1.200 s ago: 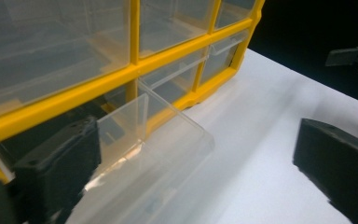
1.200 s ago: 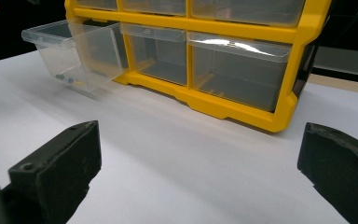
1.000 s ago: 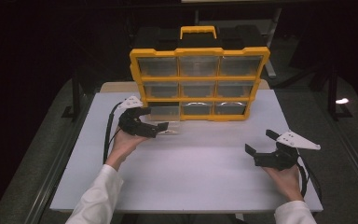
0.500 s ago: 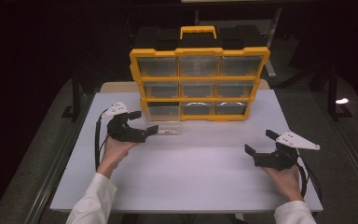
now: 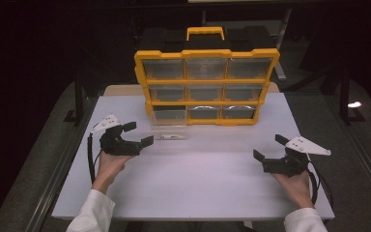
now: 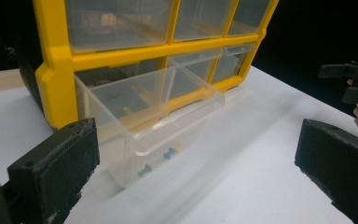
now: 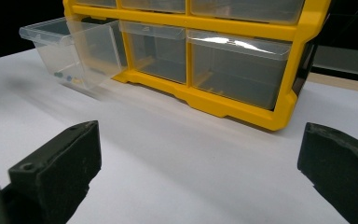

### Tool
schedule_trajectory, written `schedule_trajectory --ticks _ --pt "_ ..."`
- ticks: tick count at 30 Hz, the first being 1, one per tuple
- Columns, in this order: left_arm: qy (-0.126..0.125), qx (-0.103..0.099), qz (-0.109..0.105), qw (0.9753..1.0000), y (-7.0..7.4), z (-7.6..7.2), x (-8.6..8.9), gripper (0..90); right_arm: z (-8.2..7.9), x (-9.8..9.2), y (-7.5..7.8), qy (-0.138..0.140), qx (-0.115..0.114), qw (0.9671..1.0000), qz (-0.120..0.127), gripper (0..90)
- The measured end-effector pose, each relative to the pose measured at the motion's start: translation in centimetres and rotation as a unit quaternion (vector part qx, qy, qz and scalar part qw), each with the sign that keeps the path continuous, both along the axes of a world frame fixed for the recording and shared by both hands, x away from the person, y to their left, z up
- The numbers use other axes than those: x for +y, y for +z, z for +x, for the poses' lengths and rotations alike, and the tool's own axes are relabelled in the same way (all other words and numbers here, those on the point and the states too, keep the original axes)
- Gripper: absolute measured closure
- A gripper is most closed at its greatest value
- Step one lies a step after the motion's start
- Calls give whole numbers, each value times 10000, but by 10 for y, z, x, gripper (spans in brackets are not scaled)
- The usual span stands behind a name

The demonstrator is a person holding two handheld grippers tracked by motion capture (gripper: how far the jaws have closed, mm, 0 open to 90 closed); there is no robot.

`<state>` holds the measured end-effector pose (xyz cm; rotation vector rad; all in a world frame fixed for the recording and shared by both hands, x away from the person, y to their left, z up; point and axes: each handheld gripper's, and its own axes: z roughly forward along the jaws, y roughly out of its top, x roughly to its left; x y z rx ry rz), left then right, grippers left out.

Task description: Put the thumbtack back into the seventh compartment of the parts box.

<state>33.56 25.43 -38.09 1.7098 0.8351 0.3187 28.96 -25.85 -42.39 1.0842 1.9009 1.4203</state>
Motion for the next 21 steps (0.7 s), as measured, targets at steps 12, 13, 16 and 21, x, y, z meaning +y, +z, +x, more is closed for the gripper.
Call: schedule_trajectory --ticks 12,13,16,21 --pt "234 -138 43 9996 -10 -12 13 0 0 0 -1 10 3 10000 -5 0" --pt "254 -161 63 9995 -11 -13 14 0 0 0 -1 10 2 10000 -6 0" --pt "328 -236 86 9991 -16 -16 17 0 0 0 -1 15 -3 10000 1 0" --pt "521 -268 41 9983 -23 -17 25 0 -1 0 -1 16 1 10000 19 0"
